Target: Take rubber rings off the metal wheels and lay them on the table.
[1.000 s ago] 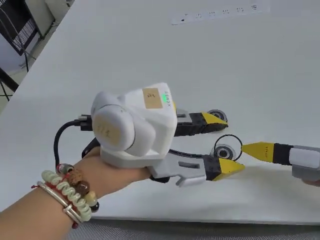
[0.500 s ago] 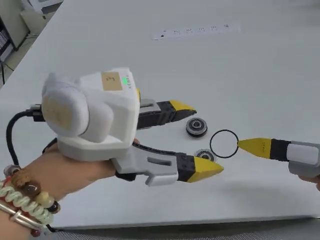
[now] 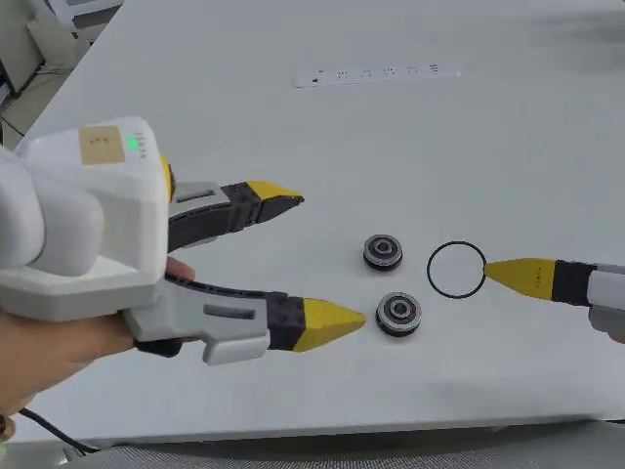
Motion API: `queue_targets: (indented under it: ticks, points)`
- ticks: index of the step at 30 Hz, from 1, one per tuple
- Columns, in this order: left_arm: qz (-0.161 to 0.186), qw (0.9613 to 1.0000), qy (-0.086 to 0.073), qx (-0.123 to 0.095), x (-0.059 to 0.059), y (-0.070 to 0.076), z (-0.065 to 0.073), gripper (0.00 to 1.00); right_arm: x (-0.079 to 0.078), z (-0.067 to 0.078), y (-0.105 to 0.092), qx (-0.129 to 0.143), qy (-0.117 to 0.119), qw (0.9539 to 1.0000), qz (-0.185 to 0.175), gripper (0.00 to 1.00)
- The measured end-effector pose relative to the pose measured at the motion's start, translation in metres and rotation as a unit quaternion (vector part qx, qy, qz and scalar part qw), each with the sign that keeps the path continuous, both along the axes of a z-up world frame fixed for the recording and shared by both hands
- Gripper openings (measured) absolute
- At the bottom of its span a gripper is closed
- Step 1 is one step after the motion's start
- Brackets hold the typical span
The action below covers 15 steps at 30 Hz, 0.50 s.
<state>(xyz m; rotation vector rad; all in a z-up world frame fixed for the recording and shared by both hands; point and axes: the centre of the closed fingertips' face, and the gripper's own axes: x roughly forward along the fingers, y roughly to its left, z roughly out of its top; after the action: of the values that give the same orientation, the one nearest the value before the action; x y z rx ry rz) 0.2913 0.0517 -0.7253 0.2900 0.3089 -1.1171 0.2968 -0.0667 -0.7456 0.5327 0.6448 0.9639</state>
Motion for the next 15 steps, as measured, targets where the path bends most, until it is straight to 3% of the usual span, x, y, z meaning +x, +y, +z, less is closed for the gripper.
queue_targets:
  ticks: [3,7,10,12,15]
  points:
    - [0.006,1.0,-0.002,0.003,-0.005,0.013,0.0,0.73,0.001,0.006,-0.001,-0.004,-0.007,0.9999,-0.006,0.0]
    - [0.022,0.9998,-0.005,0.001,-0.009,0.028,0.0,0.83,0.0,0.015,0.0,-0.009,-0.017,0.9998,-0.011,0.0]
    - [0.025,0.9997,0.002,0.0,-0.013,0.036,-0.002,0.84,-0.001,0.021,0.004,-0.008,-0.022,0.9997,-0.012,0.0]
    - [0.028,0.9995,0.01,0.006,-0.016,0.042,-0.006,0.86,0.0,0.022,0.007,-0.008,-0.026,0.9996,-0.009,0.0]
    - [0.039,0.9992,0.006,0.008,-0.018,0.051,-0.009,0.91,0.001,0.019,0.007,-0.018,-0.031,0.9993,-0.004,0.0]
